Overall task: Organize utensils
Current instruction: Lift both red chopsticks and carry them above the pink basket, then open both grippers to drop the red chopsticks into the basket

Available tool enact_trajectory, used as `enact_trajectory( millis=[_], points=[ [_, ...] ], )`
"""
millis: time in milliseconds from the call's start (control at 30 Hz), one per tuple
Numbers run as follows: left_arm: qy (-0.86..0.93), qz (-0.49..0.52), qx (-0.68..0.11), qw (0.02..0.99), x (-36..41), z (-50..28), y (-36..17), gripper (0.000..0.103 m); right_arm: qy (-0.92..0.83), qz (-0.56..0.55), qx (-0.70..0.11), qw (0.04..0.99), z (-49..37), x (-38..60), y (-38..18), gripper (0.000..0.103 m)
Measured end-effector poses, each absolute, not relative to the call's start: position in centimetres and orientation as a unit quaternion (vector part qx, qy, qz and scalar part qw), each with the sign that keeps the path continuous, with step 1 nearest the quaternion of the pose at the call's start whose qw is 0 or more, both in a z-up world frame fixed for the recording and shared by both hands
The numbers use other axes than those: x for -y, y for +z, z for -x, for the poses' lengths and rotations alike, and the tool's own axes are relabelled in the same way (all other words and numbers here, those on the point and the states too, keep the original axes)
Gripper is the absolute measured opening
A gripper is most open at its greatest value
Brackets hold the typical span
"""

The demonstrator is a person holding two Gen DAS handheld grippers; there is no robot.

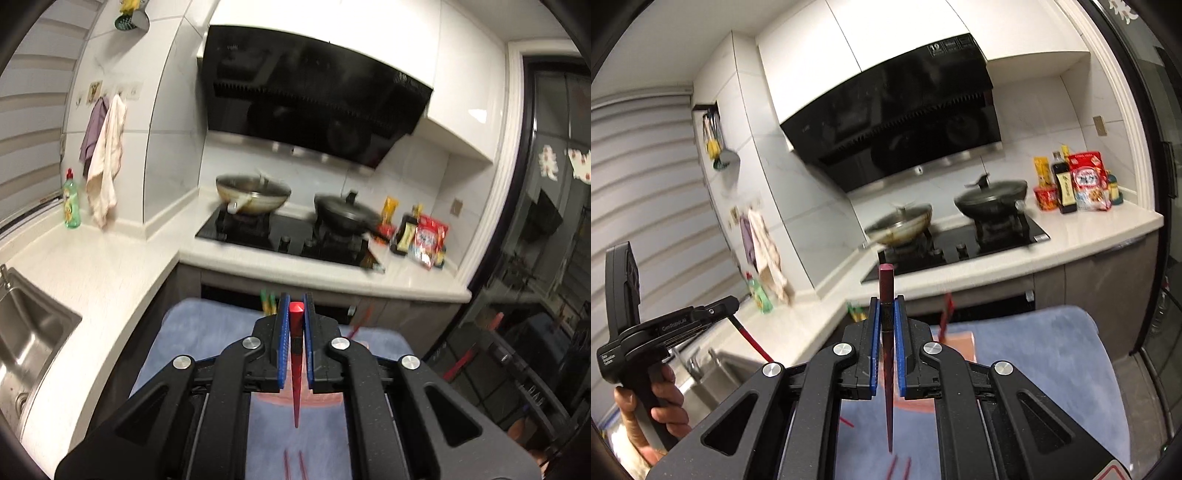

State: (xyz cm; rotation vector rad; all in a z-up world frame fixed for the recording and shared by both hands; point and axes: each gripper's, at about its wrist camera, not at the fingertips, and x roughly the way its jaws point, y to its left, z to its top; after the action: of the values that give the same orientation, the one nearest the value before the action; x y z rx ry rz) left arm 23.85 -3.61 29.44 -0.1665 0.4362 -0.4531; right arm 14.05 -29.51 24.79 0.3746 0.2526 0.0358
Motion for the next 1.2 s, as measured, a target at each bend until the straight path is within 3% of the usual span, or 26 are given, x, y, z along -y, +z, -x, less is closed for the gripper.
enact_trajectory(
  millis=[333,900,1000,1033,1100,1133,1200],
  points=[
    [-0.217,0.09,-0.161,0.959,7.2,-29.3,32.5,0.007,0.0,-0.176,-0.086,0.981,-21.3,30.3,27.2,0.007],
    [-0.2,0.062,-0.235,0.949,10.6,-35.8,24.6,0.007,-0.03,-0.165,-0.178,0.97,-29.0,31.2,19.4,0.008],
    [-0.196,0.06,-0.246,0.947,10.5,-35.9,23.4,0.007,-0.04,-0.154,-0.175,0.972,-28.5,31.2,19.0,0.011],
    [-0.194,0.061,-0.247,0.947,10.4,-35.8,23.2,0.009,-0.042,-0.152,-0.175,0.972,-28.3,31.3,19.1,0.012],
    [-0.184,0.059,-0.251,0.949,10.2,-35.5,22.8,0.024,-0.044,-0.155,-0.173,0.972,-27.7,31.5,19.4,0.014],
    [-0.18,0.06,-0.251,0.949,10.1,-35.3,22.8,0.038,-0.042,-0.158,-0.172,0.971,-27.3,31.7,19.7,0.017],
    [-0.175,0.066,-0.242,0.952,9.5,-34.3,22.9,0.047,-0.04,-0.163,-0.162,0.972,-26.0,31.9,20.3,0.028]
  ],
)
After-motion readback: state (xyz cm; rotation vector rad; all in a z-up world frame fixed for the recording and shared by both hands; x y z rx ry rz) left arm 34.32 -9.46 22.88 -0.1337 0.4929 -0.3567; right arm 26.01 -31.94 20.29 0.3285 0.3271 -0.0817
